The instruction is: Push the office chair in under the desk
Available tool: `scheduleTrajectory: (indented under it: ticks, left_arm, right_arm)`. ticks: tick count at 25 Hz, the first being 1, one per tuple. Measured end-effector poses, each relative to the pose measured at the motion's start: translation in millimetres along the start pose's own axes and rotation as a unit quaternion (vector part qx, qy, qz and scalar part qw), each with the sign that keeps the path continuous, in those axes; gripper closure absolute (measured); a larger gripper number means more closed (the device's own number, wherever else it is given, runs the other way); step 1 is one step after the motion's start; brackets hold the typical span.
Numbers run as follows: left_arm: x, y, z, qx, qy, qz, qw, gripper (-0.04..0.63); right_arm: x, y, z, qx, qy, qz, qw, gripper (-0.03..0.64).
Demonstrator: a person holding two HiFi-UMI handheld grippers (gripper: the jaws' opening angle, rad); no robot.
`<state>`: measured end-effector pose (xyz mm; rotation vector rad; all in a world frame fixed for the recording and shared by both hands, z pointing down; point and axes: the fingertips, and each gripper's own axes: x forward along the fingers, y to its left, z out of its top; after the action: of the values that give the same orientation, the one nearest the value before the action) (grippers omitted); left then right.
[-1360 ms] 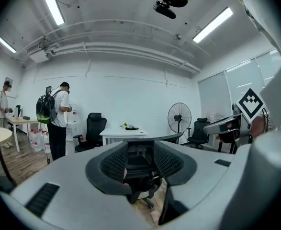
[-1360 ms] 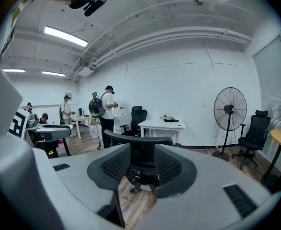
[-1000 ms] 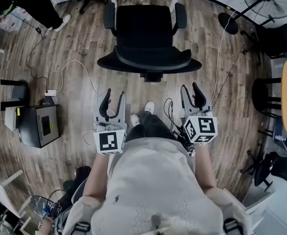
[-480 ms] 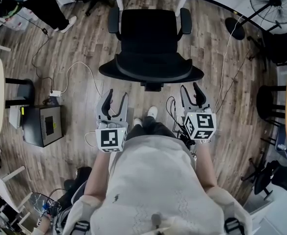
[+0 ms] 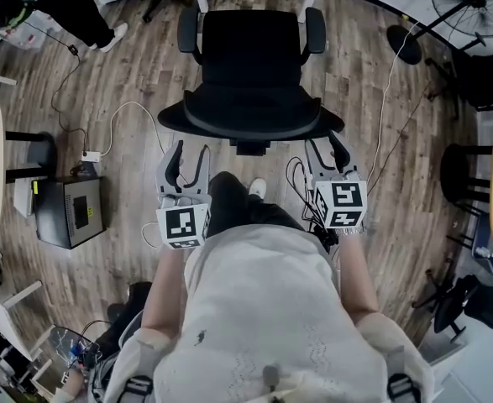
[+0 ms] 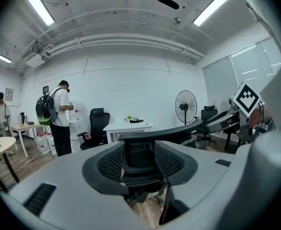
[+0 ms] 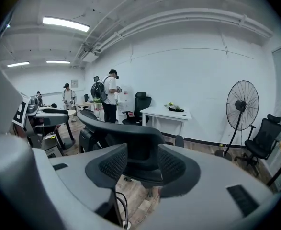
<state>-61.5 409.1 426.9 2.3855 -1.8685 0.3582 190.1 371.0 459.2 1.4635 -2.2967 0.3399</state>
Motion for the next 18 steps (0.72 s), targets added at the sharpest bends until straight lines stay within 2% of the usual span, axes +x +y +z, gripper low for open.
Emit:
scheduleTrajectory:
  ticks: [6,12,18]
  left_arm:
    - [17.9,10.5,-19.5,0.005,0.025,0.01,0.9996,0.391]
    - [47.2,19.1,-34.8,0.005,0.044,0.006,0.999,0.388]
    - [69.8,38.9,-46.1,0.021,0.056,0.009,0.9982,0.365]
  right_arm:
    - [18.9,-10.6,-8.3,0.031,0.013,0.006,0.999,0.41]
    - [46.3,-23.1,-14.2,0.005,0.034,-0.012,0.999,0.405]
    - [71.8,-24.4,-15.2,-0.01,0.041,-0.019,0.999,0.375]
